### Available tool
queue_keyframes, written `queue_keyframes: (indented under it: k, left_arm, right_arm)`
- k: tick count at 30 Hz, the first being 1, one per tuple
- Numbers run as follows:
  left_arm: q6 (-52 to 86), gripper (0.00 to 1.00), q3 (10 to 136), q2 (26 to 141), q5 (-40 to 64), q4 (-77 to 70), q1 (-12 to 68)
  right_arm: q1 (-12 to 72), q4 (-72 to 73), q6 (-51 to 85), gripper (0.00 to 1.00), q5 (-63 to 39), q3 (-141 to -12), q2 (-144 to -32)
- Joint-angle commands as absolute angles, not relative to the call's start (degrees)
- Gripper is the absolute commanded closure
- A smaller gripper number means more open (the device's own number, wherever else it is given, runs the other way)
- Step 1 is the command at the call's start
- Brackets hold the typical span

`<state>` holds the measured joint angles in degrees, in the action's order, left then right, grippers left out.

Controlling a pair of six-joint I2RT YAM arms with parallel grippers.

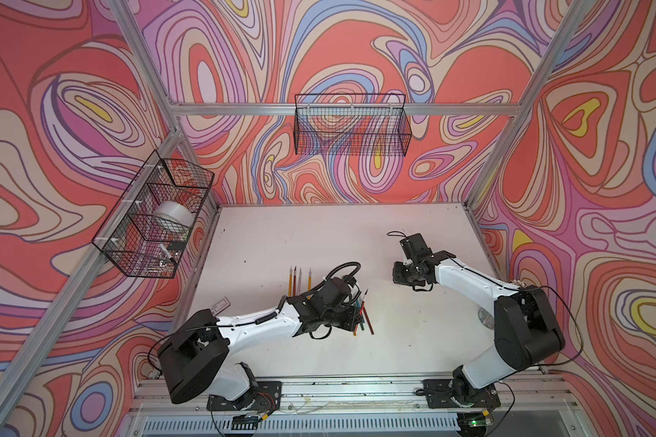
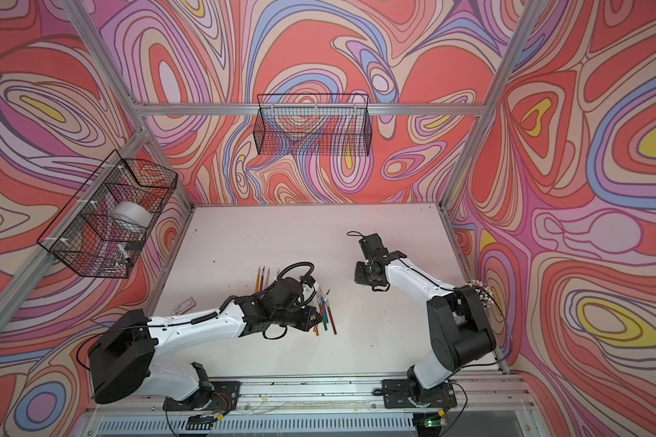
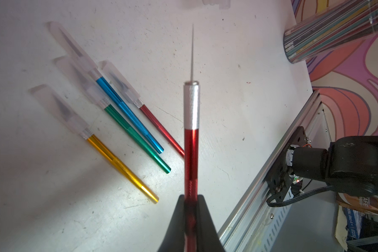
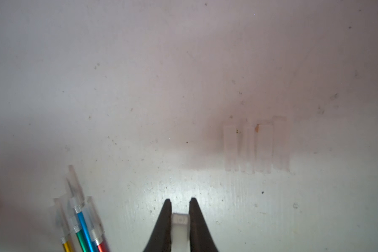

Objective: Remove protective caps from carving knives
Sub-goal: Remove the protective sleeve from the carving knife, then place the protective sleeve at the center of the board.

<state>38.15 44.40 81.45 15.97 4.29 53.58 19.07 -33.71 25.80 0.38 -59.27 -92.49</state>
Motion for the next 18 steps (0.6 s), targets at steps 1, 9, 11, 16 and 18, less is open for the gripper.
queue_keyframes:
  k: [1,9,11,16,18]
  left_arm:
    - [38.51,0.97,43.87,79.39,14.52,4.92,53.61]
    - [38.21,0.97,43.76,78.22,13.71,5.36,53.61]
    - [38.10,0.97,43.77,78.31,13.61,5.54,53.61]
    - [38.24,0.98,43.57,78.57,13.93,5.41,53.61]
    - [38.23,0.98,43.59,78.49,13.81,5.31,53.61]
  right_arm:
    - [18.25,-35.26,23.62,0.88,3.07,-61.40,-94.89]
    - [17.54,-35.51,22.32,0.88,4.44,-63.80,-99.75]
    - [17.44,-35.15,22.15,0.88,4.72,-64.07,-100.19]
    - [17.15,-35.07,21.60,0.87,4.92,-65.07,-101.16]
    - [17.06,-34.91,21.53,0.87,4.97,-65.21,-102.88]
